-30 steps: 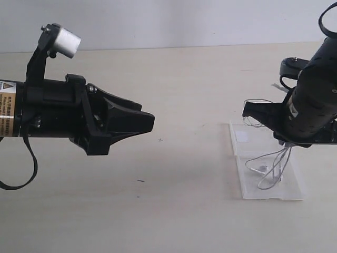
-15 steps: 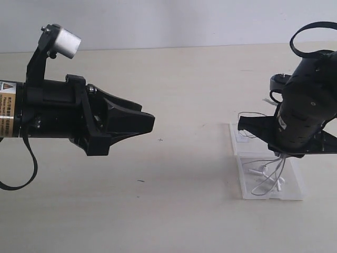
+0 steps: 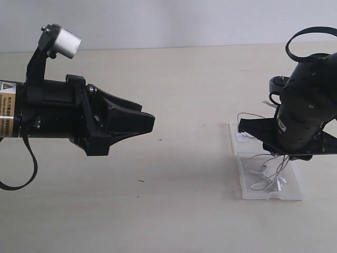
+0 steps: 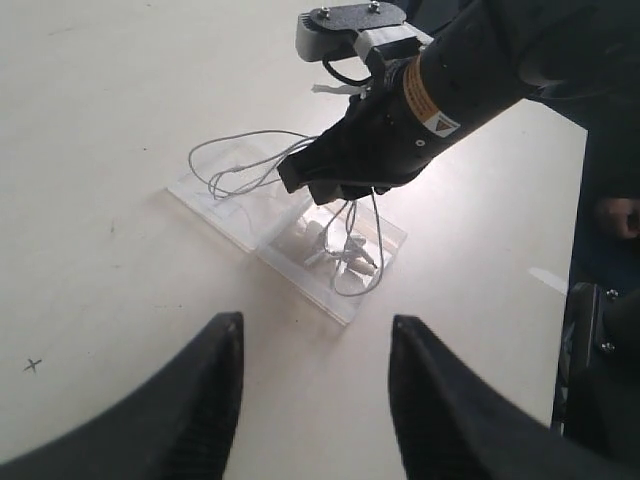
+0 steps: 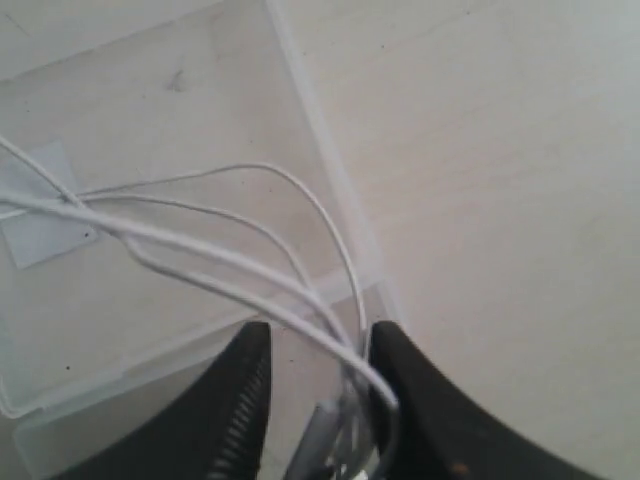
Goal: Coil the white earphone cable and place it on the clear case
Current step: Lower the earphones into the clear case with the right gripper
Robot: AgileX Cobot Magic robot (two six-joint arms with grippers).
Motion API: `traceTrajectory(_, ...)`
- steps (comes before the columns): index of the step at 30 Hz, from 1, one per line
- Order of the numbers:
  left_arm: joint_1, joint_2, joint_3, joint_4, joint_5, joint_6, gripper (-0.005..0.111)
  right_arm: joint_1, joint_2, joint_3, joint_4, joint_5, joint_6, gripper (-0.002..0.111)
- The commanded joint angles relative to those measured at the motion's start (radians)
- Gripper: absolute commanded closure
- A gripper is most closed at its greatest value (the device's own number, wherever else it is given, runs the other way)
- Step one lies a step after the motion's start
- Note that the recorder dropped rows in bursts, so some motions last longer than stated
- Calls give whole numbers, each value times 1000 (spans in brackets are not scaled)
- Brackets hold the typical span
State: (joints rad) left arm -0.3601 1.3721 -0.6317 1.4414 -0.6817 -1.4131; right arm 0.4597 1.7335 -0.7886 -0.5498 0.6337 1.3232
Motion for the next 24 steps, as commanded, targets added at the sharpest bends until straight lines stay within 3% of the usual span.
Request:
traceTrajectory(1, 2, 0, 4, -9, -7, 1, 61, -6, 0, 4, -32, 5, 6, 57)
traceTrajectory(9, 2, 0, 4, -9, -7, 1, 61, -6, 0, 4, -35, 4, 2, 52)
traceTrajectory(19, 2, 0, 4, -9, -7, 2, 61, -6, 0, 4, 58, -45, -212, 52)
traceTrajectory(24, 2, 0, 4, -9, -7, 2, 61, -6, -2, 4, 85, 1, -230, 52)
